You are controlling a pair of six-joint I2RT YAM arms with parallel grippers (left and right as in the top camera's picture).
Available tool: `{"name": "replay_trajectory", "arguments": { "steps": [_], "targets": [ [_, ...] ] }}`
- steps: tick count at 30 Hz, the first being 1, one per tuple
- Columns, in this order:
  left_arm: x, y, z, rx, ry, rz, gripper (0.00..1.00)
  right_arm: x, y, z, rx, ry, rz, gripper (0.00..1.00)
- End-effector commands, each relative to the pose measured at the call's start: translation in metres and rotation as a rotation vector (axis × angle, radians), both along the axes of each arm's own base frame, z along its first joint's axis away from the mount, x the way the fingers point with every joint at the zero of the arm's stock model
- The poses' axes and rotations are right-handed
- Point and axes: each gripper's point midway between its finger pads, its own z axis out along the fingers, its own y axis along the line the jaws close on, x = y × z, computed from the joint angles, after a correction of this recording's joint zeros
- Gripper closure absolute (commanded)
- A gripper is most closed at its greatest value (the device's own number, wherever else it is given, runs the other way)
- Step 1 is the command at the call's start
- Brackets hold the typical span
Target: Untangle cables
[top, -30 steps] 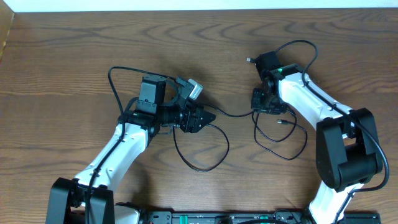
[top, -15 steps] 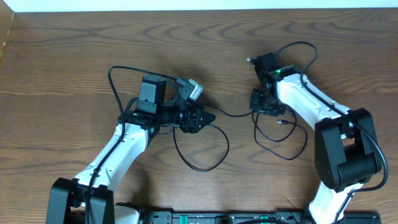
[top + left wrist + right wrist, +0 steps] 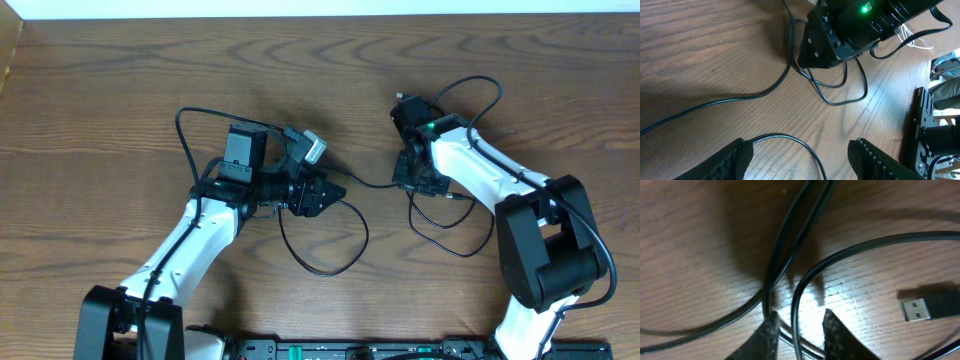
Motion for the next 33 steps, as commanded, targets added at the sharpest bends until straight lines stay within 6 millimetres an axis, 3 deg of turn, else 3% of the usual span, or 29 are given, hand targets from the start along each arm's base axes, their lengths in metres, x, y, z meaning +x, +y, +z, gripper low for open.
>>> {"name": "replay_trajectory", "arguments": {
  "steps": [1,17,33],
  "targets": [
    [-0.001,-0.001,0.006,-0.001,-0.03,-0.017,0.33,-0.003,-0.011,-0.007,-0.033,0.009,-0.04,0.77],
    [-0.002,0.0,0.005,0.001,-0.023,-0.018,0.33,0.007,-0.004,-0.008,-0.003,-0.032,-0.02,0.73],
    [-0.004,0.0,0.003,0.005,-0.013,-0.02,0.33,-0.002,-0.01,-0.019,-0.014,-0.014,-0.028,0.76]
  ]
}}
